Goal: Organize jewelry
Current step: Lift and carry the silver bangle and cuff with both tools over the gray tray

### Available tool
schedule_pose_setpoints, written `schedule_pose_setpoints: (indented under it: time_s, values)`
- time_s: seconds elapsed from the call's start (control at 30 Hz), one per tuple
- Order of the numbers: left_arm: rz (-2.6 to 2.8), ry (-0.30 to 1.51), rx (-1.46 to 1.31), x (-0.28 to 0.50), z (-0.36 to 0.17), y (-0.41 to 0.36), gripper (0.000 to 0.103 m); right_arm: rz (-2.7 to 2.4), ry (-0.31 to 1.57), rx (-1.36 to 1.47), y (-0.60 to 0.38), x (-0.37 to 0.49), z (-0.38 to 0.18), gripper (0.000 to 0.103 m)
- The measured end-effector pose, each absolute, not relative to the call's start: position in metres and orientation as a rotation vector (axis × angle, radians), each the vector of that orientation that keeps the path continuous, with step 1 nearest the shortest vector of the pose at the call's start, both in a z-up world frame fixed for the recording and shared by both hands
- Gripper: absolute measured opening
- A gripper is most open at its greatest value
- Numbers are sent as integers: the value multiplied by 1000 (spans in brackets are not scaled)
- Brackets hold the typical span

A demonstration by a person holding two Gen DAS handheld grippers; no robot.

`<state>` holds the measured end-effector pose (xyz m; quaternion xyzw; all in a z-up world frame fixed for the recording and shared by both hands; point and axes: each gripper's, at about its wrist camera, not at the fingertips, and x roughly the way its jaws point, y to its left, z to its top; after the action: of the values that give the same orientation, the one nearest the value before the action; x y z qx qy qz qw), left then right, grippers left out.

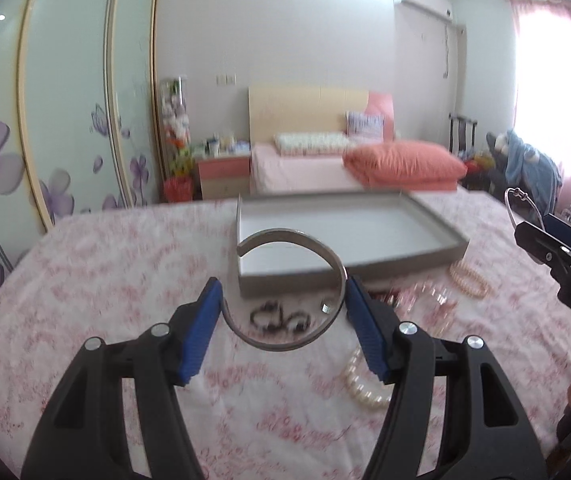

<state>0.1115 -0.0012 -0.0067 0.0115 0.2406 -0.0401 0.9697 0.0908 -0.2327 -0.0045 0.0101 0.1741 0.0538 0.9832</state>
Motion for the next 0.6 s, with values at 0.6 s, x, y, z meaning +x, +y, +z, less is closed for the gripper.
schedule_pose_setpoints:
  time_s: [0.6]
  values:
    - [-113, 348, -11, 117, 25, -28, 62, 82, 152, 41, -235, 90, 20, 69]
